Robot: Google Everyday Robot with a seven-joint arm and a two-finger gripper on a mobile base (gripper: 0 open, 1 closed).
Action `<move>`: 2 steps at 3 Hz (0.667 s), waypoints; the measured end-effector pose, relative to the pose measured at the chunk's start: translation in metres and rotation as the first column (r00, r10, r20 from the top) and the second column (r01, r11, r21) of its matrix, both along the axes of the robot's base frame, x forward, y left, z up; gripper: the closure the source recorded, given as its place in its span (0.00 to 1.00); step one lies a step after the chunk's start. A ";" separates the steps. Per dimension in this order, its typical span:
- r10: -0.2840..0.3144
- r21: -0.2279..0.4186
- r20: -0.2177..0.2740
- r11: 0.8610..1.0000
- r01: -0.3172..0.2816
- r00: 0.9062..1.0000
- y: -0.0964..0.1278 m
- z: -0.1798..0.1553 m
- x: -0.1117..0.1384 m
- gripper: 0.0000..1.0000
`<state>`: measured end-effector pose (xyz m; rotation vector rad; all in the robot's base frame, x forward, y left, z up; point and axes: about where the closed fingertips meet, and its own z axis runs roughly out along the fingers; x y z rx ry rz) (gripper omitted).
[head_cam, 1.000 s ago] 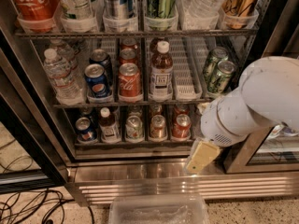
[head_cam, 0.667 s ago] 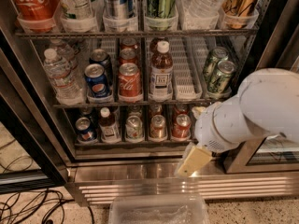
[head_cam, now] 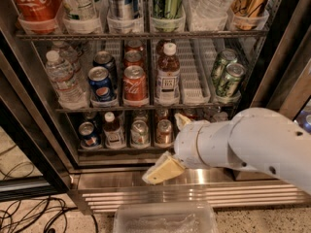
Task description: Pick coke can from middle shelf of fridge
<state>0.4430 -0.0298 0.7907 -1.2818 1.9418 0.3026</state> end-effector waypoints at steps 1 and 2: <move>-0.049 0.131 0.071 0.991 0.040 0.996 0.032 0.013 0.015 0.00; -0.102 0.231 0.100 0.970 0.076 0.990 0.058 0.023 0.025 0.00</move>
Offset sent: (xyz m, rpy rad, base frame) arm 0.0338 0.0839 0.0302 0.3592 -0.1505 -0.1517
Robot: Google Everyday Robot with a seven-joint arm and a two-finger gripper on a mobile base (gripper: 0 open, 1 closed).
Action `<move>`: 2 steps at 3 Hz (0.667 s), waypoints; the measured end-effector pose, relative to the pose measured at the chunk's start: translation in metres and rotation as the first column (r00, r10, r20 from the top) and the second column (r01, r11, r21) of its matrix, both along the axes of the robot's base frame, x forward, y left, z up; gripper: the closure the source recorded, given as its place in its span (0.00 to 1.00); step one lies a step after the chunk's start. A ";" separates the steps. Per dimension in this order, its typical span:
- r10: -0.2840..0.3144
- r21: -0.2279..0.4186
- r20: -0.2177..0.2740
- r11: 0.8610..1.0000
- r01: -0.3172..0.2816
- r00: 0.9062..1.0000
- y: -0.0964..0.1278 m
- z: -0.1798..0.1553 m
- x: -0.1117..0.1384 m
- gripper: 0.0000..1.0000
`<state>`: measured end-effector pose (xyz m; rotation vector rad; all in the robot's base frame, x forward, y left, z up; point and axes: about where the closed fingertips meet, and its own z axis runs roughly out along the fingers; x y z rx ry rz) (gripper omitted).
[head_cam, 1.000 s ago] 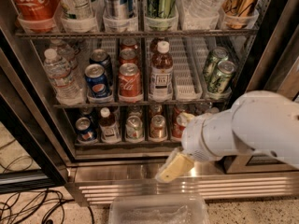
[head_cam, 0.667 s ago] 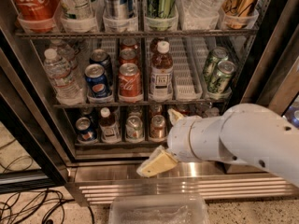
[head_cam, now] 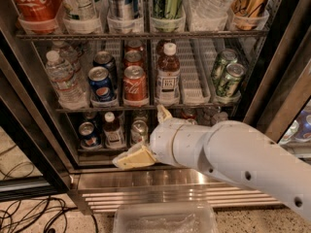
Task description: Pick coke can from middle shelf of fridge
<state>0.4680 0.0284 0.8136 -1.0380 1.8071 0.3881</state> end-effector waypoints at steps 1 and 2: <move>-0.035 0.058 0.024 0.998 0.033 0.999 0.018 0.003 0.007 0.00; -0.074 0.071 0.027 0.995 0.072 0.997 0.017 0.001 0.010 0.00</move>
Offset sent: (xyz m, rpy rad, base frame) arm 0.0142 0.0122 -0.0077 0.0917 -0.0287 -0.1304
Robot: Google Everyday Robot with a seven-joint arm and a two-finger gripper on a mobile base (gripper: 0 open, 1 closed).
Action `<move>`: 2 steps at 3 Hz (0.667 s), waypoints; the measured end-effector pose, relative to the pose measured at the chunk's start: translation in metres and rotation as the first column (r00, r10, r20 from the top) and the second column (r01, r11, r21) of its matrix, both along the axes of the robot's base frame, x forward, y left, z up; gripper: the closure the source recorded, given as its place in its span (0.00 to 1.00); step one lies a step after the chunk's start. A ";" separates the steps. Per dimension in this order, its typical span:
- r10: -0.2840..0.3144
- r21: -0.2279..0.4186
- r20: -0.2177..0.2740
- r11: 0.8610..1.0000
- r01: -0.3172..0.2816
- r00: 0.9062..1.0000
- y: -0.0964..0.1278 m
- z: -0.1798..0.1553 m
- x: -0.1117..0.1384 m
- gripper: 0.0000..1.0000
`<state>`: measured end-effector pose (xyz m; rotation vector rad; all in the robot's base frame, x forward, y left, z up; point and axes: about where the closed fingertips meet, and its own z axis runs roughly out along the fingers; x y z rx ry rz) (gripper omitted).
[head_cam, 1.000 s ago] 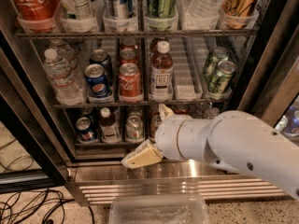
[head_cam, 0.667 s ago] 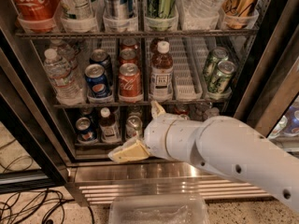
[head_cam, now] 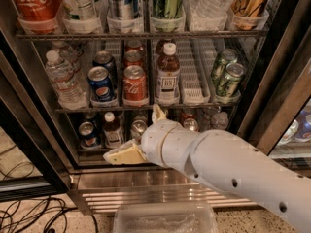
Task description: Pick coke can from middle shelf of fridge
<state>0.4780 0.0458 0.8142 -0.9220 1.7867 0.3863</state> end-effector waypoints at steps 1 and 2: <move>0.000 0.000 0.000 1.000 0.000 1.000 0.000 0.000 0.000 0.00; -0.018 0.021 0.062 1.000 0.017 0.998 0.005 0.004 0.010 0.00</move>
Offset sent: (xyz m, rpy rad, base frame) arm 0.0252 0.0110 0.0049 0.0704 -0.1845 -0.0576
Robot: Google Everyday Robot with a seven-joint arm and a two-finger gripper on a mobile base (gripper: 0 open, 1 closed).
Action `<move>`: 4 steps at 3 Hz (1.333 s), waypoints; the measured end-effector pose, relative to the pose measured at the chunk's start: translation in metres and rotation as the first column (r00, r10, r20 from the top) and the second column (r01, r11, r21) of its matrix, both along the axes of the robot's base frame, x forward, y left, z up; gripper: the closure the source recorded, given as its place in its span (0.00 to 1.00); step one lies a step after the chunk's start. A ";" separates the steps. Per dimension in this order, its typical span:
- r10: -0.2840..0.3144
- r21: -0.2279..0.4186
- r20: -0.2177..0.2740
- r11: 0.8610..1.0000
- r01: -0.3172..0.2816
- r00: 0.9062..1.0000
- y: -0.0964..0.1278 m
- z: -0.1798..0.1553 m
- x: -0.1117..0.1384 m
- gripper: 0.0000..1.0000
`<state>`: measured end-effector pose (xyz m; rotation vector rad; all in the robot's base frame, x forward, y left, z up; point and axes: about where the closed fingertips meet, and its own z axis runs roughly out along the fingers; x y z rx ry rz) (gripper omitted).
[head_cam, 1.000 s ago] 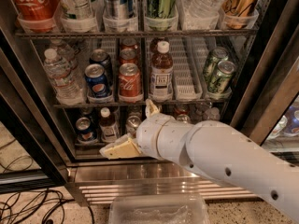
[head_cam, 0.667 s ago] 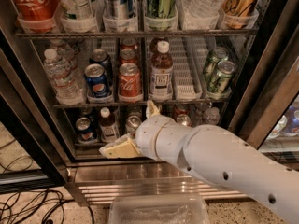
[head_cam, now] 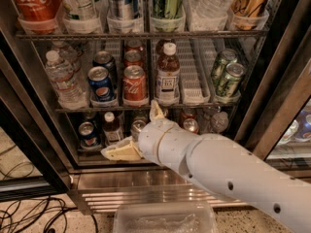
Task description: Pick coke can from middle shelf of fridge
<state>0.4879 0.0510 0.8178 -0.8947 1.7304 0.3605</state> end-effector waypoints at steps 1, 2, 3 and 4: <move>-0.052 0.037 0.105 0.998 0.048 0.993 0.003 0.002 0.013 0.00; -0.117 0.078 0.184 0.991 0.104 0.976 0.006 0.001 0.022 0.00; -0.190 0.117 0.250 0.979 0.165 0.950 0.006 0.005 0.030 0.00; -0.259 0.151 0.297 0.963 0.222 0.919 0.004 0.009 0.037 0.11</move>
Offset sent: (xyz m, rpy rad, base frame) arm 0.0388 -0.0059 0.0061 0.1099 -0.3159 -0.2465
